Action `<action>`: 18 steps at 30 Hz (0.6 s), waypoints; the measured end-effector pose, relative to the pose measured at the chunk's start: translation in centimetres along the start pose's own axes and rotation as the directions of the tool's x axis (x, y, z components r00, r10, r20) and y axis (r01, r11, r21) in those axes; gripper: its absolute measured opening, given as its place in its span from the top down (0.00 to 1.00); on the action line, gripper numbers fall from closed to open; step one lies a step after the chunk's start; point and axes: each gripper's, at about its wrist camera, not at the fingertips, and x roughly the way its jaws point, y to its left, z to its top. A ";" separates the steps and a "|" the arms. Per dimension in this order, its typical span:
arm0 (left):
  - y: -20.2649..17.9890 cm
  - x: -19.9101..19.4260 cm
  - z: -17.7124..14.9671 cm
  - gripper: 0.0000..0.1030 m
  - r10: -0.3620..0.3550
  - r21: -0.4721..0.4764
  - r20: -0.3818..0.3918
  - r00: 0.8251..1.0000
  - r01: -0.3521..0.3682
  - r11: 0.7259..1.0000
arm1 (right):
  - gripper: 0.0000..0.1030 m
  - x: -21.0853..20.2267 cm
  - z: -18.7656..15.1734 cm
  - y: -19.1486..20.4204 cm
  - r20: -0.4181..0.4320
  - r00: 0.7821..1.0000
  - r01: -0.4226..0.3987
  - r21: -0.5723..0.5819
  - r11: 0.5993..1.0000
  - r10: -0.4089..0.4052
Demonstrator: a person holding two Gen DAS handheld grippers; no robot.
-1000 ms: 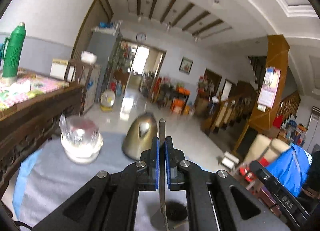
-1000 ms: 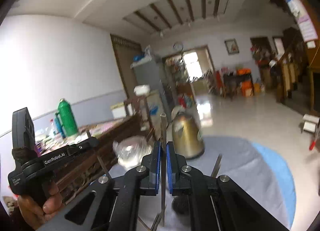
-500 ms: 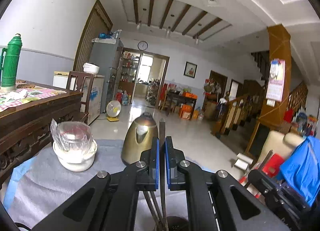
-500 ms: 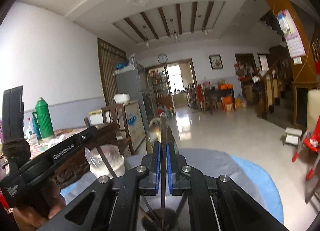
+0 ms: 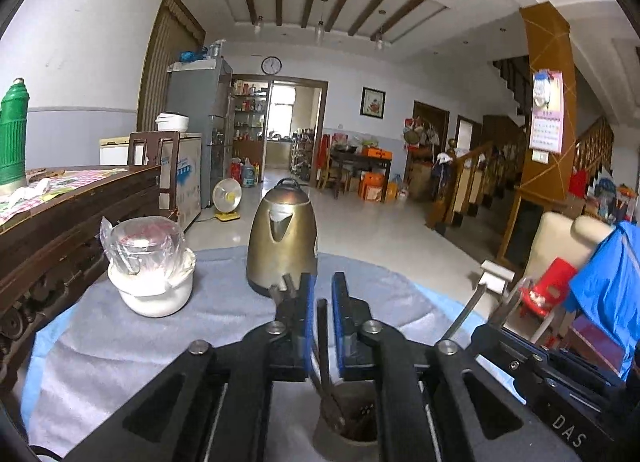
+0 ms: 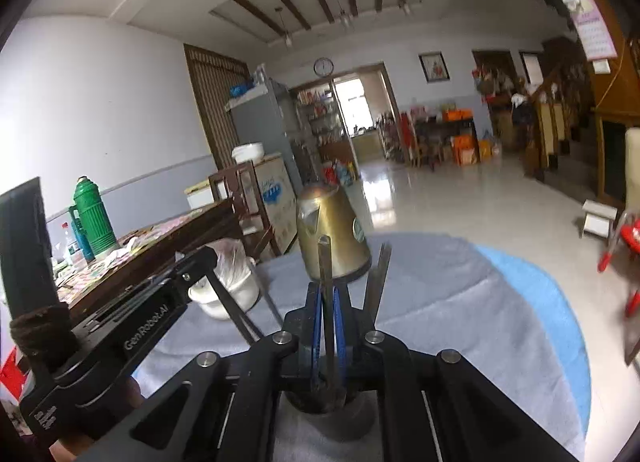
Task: Organize utensils
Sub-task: 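Raise both chopsticks and drop them into the grey holder, opening both tools, then move both open tools back to the last chopsticks on the cloth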
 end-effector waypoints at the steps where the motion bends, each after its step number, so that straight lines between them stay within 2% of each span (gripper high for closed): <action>1: 0.1 -0.3 -0.1 0.79 0.005 0.004 -0.002 1.000 -0.005 1.000 | 0.92 0.1 -0.2 -0.1 -0.018 1.000 -0.010 0.007 1.000 0.010; 7: 1.1 -3.0 -0.3 0.55 0.045 0.010 0.025 0.999 -0.046 0.999 | 0.90 -0.7 -0.6 -0.7 -0.050 0.998 -0.033 0.044 0.998 0.035; 11: 1.6 -4.8 -0.3 0.49 0.063 0.013 0.042 0.997 -0.064 0.998 | 0.61 -2.1 -0.3 -0.9 -0.012 0.998 -0.057 0.068 0.996 0.058; 12: 1.9 -5.3 -0.4 0.44 0.069 0.012 0.040 0.997 -0.069 0.998 | 0.52 -2.9 -0.3 -1.1 0.016 0.998 -0.060 0.072 0.996 0.059; 13: 1.9 -5.6 -0.5 0.40 0.073 0.011 0.038 0.997 -0.074 0.997 | 0.48 -3.4 -0.2 -1.1 0.042 0.997 -0.066 0.072 0.995 0.063; 18: 3.2 -6.7 -1.4 0.34 0.100 -0.006 -0.005 0.995 -0.101 0.995 | 0.47 -5.8 0.2 -0.6 0.109 0.992 -0.073 0.029 0.997 0.070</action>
